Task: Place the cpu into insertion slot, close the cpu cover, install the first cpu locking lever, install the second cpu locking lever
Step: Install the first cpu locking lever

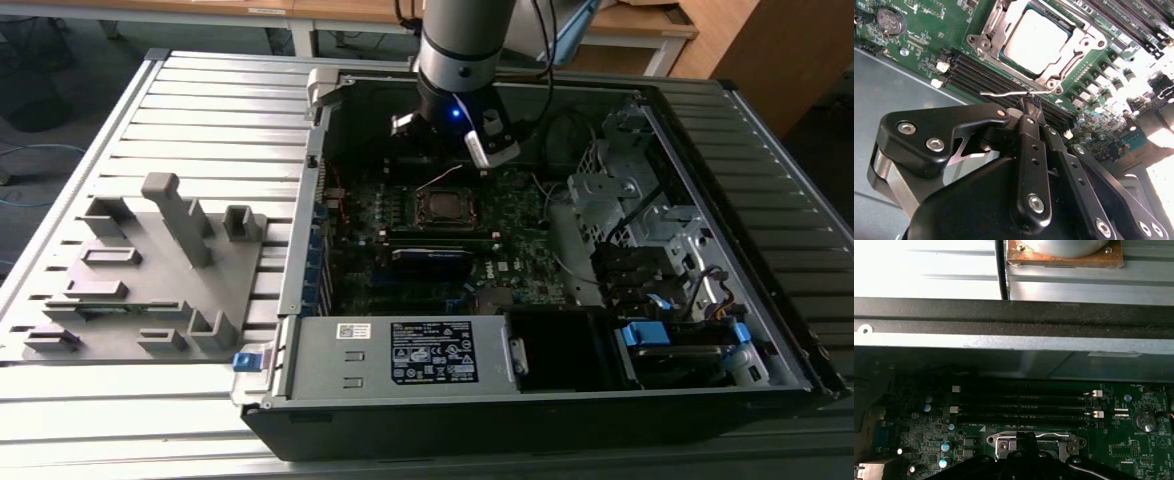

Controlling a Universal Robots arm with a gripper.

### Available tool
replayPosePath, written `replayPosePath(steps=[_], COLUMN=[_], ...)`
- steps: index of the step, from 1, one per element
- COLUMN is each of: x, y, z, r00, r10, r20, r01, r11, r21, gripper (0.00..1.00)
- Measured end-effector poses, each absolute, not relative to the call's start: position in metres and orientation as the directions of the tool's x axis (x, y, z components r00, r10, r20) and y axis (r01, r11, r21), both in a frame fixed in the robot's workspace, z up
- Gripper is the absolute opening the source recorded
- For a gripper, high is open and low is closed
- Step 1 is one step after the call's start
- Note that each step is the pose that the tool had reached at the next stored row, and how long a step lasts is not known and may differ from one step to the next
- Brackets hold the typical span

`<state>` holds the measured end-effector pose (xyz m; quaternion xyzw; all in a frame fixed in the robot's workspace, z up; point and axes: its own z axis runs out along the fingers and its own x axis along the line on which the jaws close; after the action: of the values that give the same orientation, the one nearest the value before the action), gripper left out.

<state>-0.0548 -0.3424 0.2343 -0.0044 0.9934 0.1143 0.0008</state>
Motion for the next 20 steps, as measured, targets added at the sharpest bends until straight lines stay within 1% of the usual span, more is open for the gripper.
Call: replayPosePath(steps=[20], x=[-0.041], y=[-0.337], z=[0.227], r00=[-1.000], r10=[-0.009], r20=[-0.003], r01=[-0.009], r11=[0.974], r21=[0.227], gripper=[0.10])
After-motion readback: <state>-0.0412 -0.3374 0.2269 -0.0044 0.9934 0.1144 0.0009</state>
